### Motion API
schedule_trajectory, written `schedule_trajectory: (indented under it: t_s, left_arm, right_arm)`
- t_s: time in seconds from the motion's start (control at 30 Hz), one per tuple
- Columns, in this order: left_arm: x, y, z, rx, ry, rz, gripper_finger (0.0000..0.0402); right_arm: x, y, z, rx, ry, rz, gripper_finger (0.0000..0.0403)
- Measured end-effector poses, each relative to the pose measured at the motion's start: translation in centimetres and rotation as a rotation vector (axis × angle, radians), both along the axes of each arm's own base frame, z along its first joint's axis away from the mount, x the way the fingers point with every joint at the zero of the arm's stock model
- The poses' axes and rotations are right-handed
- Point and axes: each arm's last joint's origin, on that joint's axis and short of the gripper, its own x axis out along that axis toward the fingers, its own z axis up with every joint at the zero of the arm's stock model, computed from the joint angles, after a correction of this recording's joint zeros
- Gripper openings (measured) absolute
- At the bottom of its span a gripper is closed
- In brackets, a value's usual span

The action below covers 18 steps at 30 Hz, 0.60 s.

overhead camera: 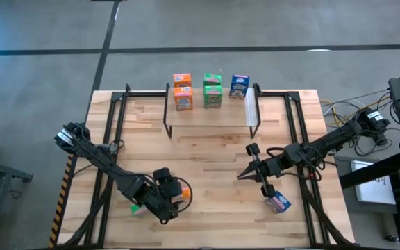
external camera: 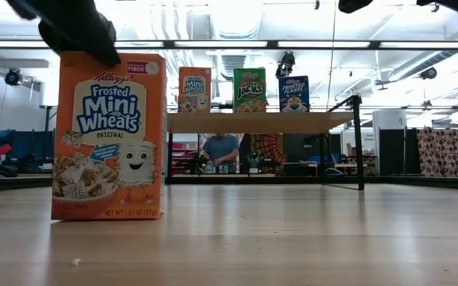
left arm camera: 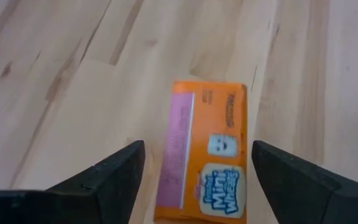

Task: Stack cereal on shelf
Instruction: Put the orange cereal box aligned with the other orange cereal box on the shelf

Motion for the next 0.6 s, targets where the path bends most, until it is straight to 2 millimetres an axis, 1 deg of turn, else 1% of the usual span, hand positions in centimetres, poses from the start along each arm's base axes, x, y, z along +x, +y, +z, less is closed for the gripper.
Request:
schedule_trajectory:
  t_s: [0.13, 0.4, 0.6]
  left_arm:
    - [-0.14, -0.05, -0.47, -0.013, 0.004, -0.007, 0.0258]
    - [-0.21, -0.15, -0.53, -0.031, 0.020, -0.024, 0.0192]
    - [-0.18, -0.18, -0.51, -0.037, 0.017, -0.022, 0.0168]
  right_arm:
    - [0.00, 0.00, 0.00, -0.006, -0.003, -0.001, 0.0013]
    - [0.00, 0.00, 0.01, -0.012, -0.006, -0.002, 0.0013]
    - [-0.01, -0.01, 0.02, -0.023, -0.011, -0.003, 0.0013]
